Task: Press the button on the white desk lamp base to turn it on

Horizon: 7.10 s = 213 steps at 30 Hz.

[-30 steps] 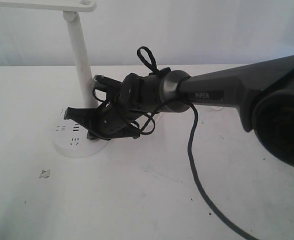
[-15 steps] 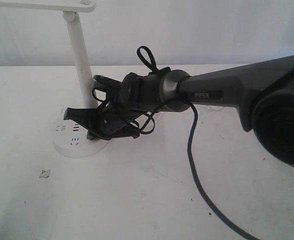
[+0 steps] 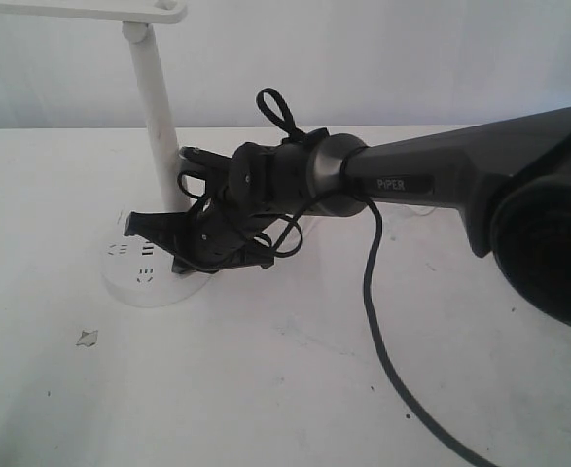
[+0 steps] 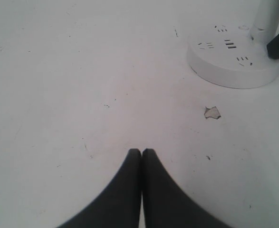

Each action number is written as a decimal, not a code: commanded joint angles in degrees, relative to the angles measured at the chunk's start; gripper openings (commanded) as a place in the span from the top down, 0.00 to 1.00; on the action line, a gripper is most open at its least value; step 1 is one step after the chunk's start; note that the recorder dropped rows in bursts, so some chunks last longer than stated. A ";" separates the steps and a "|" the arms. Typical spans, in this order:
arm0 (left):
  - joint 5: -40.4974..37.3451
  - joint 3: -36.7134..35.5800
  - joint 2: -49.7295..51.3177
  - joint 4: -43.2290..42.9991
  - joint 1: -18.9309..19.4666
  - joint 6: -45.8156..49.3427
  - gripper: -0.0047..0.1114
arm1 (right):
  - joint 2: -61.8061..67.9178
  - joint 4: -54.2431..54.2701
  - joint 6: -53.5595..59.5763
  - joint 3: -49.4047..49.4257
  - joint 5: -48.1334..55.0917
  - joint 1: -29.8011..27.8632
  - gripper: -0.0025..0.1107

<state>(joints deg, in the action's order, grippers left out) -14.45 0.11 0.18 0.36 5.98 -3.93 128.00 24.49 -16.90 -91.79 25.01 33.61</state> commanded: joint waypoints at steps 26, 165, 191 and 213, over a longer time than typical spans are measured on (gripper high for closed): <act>-0.10 -0.11 -0.18 0.13 -0.47 -0.07 0.96 | -1.35 1.71 0.09 1.25 -2.08 0.11 0.98; -0.10 -0.11 -0.18 0.13 -0.47 -0.07 0.96 | -8.59 -18.83 -3.46 1.14 11.08 0.66 0.98; -0.10 -0.11 -0.18 0.13 -0.47 -0.07 0.96 | -8.07 -2.78 29.60 1.05 5.99 3.66 0.98; -0.10 -0.11 -0.18 0.13 -0.47 -0.07 0.96 | -0.61 -9.12 15.06 1.05 -7.61 2.28 0.98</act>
<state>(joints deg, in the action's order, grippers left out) -14.45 0.11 0.18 0.36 5.98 -3.93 126.87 15.99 -1.25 -90.70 16.36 36.29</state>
